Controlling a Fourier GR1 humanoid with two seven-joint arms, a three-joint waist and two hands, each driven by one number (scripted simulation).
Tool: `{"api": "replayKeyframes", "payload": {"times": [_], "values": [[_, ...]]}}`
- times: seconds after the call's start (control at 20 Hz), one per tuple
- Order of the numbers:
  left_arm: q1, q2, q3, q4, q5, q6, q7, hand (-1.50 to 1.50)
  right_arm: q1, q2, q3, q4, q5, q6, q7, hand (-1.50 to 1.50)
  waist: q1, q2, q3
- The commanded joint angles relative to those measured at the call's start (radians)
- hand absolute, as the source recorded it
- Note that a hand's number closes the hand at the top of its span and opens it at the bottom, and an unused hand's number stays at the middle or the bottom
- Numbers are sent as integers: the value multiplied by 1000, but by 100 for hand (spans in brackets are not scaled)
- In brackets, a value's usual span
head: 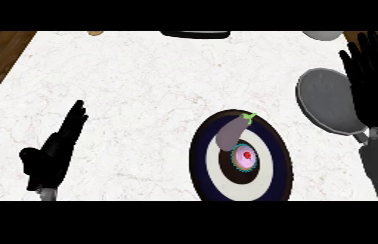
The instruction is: Pick the cupcake from the plate and place it in the pan
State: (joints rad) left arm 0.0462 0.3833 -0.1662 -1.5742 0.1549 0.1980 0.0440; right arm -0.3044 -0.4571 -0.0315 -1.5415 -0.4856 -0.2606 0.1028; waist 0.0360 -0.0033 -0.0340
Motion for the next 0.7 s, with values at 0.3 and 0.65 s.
{"api": "replayKeyframes", "payload": {"times": [0.3,0.65], "values": [[-94,-113,-65,-57,25,-33,-93,0,-36,-186,221,-47,276,255,-87,150,-44,3,23],[-80,-205,-113,-36,-17,3,-125,0,359,-162,143,-114,208,474,-443,-150,-53,2,35]]}}
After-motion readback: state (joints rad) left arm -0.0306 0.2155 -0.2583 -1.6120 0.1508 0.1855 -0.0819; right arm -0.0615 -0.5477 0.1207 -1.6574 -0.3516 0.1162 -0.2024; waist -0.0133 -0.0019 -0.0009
